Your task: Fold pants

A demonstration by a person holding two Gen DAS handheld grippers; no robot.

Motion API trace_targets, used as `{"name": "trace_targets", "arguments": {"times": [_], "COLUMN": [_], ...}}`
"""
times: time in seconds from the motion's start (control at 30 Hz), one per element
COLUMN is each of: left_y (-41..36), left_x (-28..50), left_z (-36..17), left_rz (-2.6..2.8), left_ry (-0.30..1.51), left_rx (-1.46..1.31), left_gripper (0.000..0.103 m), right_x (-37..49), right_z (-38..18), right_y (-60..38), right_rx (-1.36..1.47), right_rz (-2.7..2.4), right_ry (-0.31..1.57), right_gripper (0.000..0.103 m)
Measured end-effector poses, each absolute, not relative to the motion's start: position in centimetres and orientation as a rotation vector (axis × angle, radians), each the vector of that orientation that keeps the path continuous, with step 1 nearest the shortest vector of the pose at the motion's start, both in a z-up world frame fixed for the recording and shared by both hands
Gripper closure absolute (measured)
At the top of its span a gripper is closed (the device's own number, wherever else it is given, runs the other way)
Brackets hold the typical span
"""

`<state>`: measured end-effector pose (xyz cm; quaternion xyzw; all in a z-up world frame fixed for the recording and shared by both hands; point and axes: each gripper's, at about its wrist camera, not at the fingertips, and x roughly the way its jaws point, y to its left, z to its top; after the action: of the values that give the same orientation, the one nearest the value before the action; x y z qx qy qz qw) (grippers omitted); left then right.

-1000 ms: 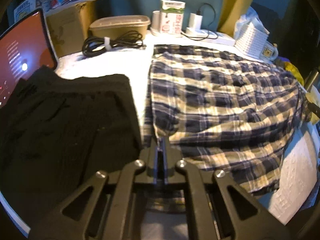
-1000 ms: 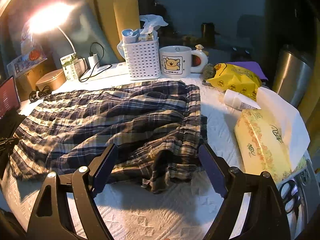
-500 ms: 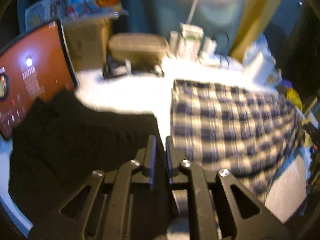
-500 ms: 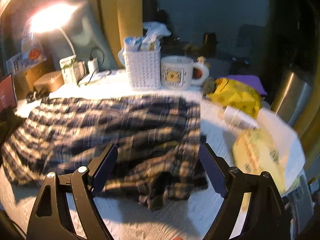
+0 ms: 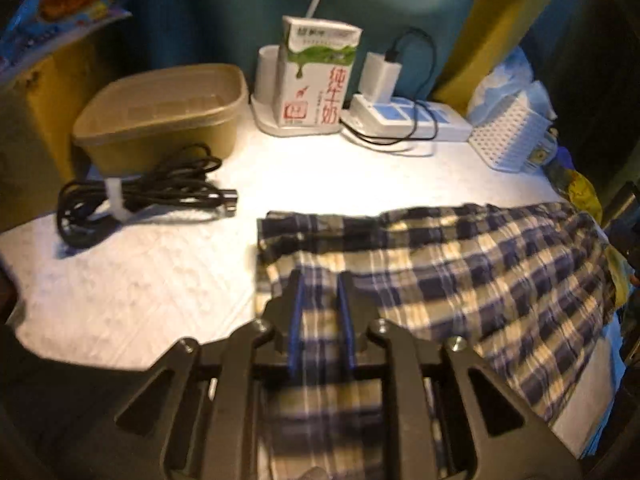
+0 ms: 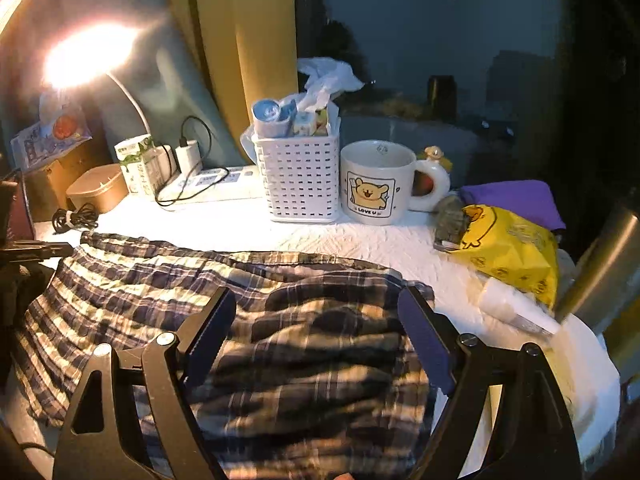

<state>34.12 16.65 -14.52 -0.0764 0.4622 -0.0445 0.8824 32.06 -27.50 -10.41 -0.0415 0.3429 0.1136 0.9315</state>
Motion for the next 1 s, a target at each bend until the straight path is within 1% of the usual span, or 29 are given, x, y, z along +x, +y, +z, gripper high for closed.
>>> {"name": "trace_targets", "arguments": {"times": [0.13,0.23,0.3,0.33,0.37,0.4,0.63,0.67,0.73,0.77,0.8,0.83,0.9,0.97,1.0], "left_y": [16.7,16.9,17.1,17.2,17.4,17.5,16.6,16.3,16.2,16.1,16.0,16.1,16.2,16.8,17.1], "left_x": [35.6,36.1,36.4,36.5,36.6,36.9,37.3,37.4,37.1,37.1,37.0,37.0,37.4,37.4,37.5], "left_z": [-15.6,-15.8,-15.7,-15.7,-15.7,-16.0,-15.9,-15.9,-15.7,-15.8,-15.7,-15.7,-15.7,-15.2,-15.1], "left_rz": [-0.066,-0.062,-0.048,-0.029,-0.018,-0.021,-0.026,-0.039,-0.057,-0.055,-0.056,-0.057,-0.059,-0.054,-0.053], "left_ry": [0.997,0.999,0.995,0.989,0.987,0.997,1.010,0.996,0.978,0.981,0.980,0.981,0.980,0.972,0.970], "left_rx": [-0.150,-0.157,-0.156,-0.147,-0.142,-0.148,-0.093,-0.092,-0.079,-0.065,-0.061,-0.062,-0.075,-0.082,-0.087], "left_gripper": [0.079,0.071,0.056,0.052,0.045,0.043,0.043,0.044,0.063,0.074,0.089,0.091,0.092,0.093,0.093], "right_x": [33.0,33.5,33.7,33.8,34.0,34.1,34.5,34.5,34.5,34.5,34.5,34.5,34.4,34.3,34.1], "right_z": [-10.9,-11.3,-11.7,-11.8,-11.9,-12.0,-12.1,-12.1,-12.0,-12.1,-12.1,-12.2,-12.4,-12.5,-12.4], "right_y": [-27.0,-26.6,-26.3,-26.2,-26.2,-26.2,-27.4,-27.7,-28.3,-28.6,-28.9,-29.2,-29.7,-29.8,-29.8], "right_rx": [-0.091,-0.100,-0.107,-0.109,-0.109,-0.107,-0.080,-0.076,-0.071,-0.070,-0.067,-0.065,-0.058,-0.055,-0.057], "right_rz": [0.250,0.263,0.270,0.270,0.268,0.268,0.230,0.220,0.195,0.187,0.181,0.176,0.168,0.170,0.173], "right_ry": [0.711,0.724,0.731,0.733,0.735,0.737,0.734,0.732,0.732,0.737,0.743,0.749,0.762,0.772,0.773], "right_gripper": [0.017,0.017,0.017,0.017,0.017,0.017,0.017,0.017,0.021,0.026,0.032,0.036,0.050,0.058,0.061]}}
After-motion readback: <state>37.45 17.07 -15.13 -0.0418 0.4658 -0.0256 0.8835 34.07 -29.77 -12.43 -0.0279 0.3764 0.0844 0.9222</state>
